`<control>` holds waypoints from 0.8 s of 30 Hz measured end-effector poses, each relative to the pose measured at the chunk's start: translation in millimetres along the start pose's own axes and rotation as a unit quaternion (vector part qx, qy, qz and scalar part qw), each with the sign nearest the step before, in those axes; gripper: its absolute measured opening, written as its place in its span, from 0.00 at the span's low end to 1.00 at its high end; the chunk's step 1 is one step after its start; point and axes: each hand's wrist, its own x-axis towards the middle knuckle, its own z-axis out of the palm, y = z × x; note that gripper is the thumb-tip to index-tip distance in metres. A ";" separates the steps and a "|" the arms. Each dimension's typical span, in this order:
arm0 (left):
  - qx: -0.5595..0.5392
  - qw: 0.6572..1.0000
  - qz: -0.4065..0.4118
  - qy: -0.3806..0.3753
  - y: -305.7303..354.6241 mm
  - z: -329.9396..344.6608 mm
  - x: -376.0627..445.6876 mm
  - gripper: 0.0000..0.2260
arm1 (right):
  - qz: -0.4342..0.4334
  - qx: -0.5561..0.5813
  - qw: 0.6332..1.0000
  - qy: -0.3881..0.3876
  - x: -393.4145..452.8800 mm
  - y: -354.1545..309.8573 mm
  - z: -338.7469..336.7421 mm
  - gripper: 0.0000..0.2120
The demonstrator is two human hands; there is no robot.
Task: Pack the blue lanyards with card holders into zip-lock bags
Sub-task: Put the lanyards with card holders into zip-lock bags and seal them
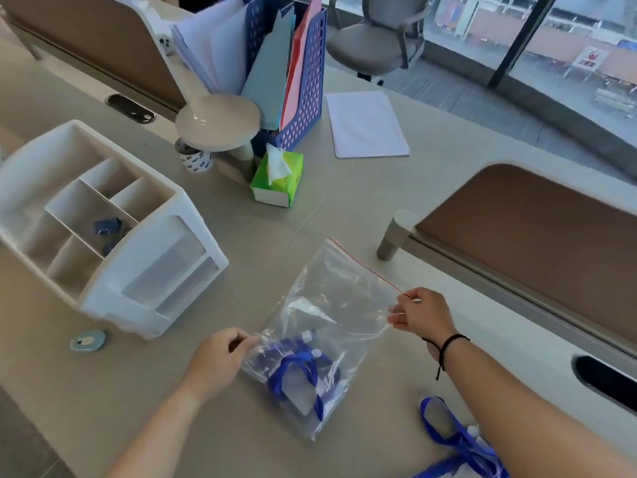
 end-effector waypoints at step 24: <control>0.144 0.988 0.000 -0.046 55.5 26.9 60.2 0.12 | -0.445 -0.484 0.736 -0.161 -131.7 79.2 110.4 0.30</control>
